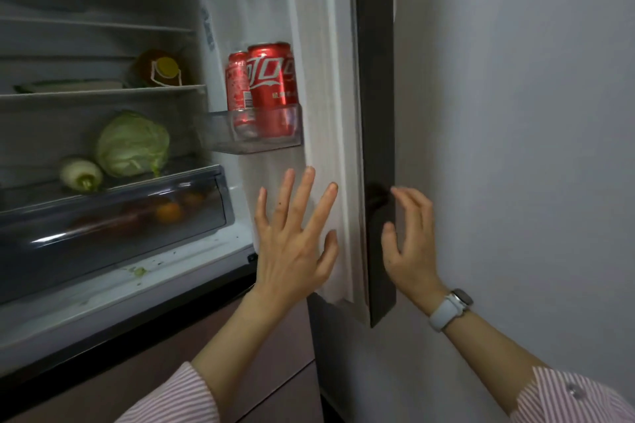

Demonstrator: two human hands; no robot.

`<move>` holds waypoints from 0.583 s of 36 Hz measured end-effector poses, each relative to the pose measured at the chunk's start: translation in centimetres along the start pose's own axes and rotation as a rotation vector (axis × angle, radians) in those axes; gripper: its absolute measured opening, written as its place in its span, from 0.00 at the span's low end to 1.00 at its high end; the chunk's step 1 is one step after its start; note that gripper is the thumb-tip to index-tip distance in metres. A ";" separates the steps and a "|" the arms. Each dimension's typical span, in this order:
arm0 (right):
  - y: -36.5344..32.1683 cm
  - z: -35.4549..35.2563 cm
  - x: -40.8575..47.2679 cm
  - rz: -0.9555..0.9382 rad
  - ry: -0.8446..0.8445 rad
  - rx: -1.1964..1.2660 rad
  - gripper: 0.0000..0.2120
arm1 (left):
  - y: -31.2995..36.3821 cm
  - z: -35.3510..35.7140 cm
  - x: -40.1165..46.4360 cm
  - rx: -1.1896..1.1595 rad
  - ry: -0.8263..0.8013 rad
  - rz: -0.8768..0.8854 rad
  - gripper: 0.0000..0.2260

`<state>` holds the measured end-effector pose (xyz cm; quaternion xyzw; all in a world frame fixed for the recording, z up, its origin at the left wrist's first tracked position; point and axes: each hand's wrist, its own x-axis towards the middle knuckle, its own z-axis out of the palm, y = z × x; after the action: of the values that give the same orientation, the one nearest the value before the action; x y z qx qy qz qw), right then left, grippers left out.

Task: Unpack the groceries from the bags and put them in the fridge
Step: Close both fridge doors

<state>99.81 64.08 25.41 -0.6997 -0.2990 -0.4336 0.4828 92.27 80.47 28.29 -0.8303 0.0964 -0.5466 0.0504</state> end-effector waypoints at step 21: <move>-10.2 15.0 -3.6 -0.337 -0.577 0.170 0.28 | -12.6 -9.2 -9.2 0.105 -0.205 -0.257 0.29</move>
<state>94.41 81.68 24.08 -0.6913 -0.5700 -0.2648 0.3564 81.64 94.96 26.11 -0.8835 -0.0448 -0.4651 0.0330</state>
